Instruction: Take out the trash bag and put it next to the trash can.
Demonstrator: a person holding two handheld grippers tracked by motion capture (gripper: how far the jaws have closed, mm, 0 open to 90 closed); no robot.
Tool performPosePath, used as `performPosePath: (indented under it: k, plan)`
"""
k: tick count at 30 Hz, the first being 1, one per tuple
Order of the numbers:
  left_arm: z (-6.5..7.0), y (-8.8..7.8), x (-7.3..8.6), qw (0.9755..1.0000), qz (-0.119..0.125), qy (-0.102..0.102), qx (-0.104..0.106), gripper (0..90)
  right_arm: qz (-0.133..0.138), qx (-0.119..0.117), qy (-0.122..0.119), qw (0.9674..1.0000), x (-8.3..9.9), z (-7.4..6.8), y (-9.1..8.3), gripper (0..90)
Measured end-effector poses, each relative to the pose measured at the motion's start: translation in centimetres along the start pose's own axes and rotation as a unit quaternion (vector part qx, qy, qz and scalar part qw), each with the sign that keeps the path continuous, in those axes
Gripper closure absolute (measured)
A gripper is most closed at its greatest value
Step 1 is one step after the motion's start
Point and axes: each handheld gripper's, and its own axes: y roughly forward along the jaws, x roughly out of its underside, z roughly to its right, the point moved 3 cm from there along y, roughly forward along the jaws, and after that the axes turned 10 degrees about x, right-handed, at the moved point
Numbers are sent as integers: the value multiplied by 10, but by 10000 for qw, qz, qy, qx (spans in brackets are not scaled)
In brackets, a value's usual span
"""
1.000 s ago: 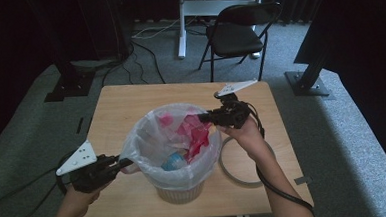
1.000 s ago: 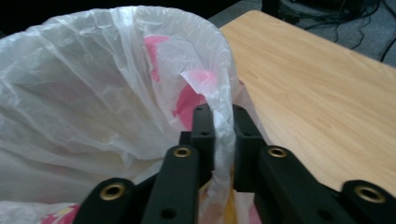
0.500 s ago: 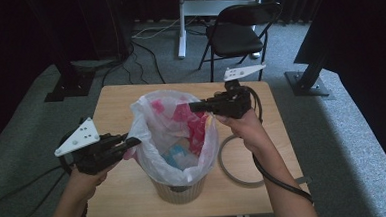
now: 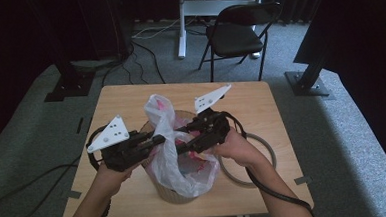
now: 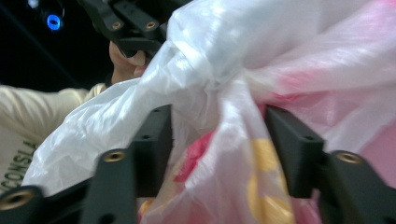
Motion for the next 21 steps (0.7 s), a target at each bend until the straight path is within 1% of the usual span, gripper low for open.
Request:
performPosePath:
  k: [5,7,8,11,12,13,15,17,19,20,21]
  plan:
    - [4,8,-3,9998,29,31,199,822,-161,-7,-347,9993,-8,-11,11,384]
    - [4,9,-4,9995,108,4,306,822,-220,3,-430,9988,-11,-14,15,422]
    - [5,9,-5,9994,139,18,302,821,-278,36,-501,9984,-12,-15,17,443]
    - [4,7,-6,9993,191,-4,323,812,-378,121,-575,9976,-14,-17,20,628]
    - [4,7,-6,9993,202,-1,304,810,-373,164,-532,9978,-14,-15,20,735]
    - [4,6,-6,9995,196,0,253,793,-382,178,-486,9979,-13,-13,20,803]
    - [2,6,-5,9995,175,-62,243,744,-379,185,-372,9984,-12,-10,20,875]
    - [1,4,-5,9998,140,-63,109,644,-368,221,-283,9987,-10,-8,19,885]
    - [0,1,-4,9999,100,-89,74,559,-334,272,-238,9988,-9,-5,18,888]
    - [0,-1,-4,9999,101,-85,43,524,-296,287,-206,9989,-9,-4,15,888]
    - [-1,-3,-3,9999,91,-72,41,517,-254,296,-163,9991,-10,-2,12,888]
